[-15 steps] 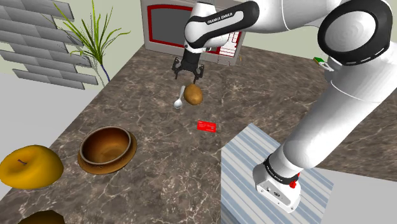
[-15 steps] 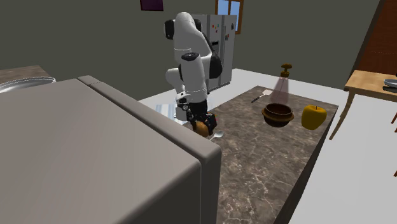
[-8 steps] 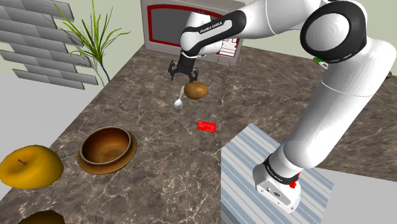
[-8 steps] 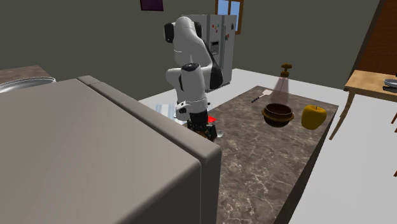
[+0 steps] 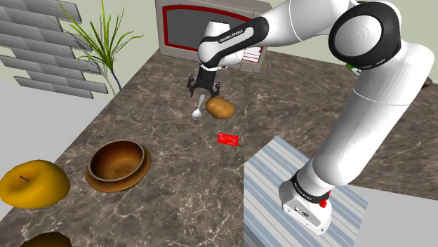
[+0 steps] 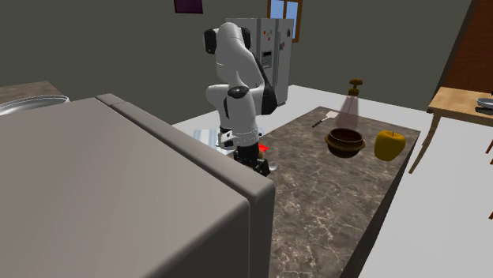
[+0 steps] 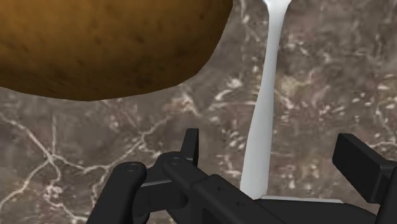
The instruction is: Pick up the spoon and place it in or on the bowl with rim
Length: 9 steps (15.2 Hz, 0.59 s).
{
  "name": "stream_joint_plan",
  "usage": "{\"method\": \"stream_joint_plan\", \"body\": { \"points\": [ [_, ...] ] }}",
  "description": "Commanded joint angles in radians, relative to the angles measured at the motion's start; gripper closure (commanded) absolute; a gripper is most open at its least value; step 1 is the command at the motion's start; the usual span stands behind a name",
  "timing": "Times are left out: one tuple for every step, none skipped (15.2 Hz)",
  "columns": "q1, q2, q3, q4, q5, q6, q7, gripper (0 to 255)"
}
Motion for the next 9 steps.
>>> {"method": "stream_joint_plan", "body": {
  "points": [
    [0.0, 0.0, 0.0, 0.0, 0.0, 0.0, 0.0, 0],
    [0.0, 0.0, 0.0, 0.0, 0.0, 0.0, 0.0, 255],
    [0.0, 0.0, 0.0, 0.0, 0.0, 0.0, 0.0, 255],
    [0.0, 0.0, 0.0, 0.0, 0.0, 0.0, 0.0, 255],
    [0.0, 0.0, 0.0, 0.0, 0.0, 0.0, 0.0, 255],
    [0.0, 0.0, 0.0, 0.0, 0.0, 0.0, 0.0, 255],
    [0.0, 0.0, 0.0, 0.0, 0.0, 0.0, 0.0, 255],
    [0.0, 0.0, 0.0, 0.0, 0.0, 0.0, 0.0, 255],
    [0.0, 0.0, 0.0, 0.0, 0.0, 0.0, 0.0, 255]
  ]
}}
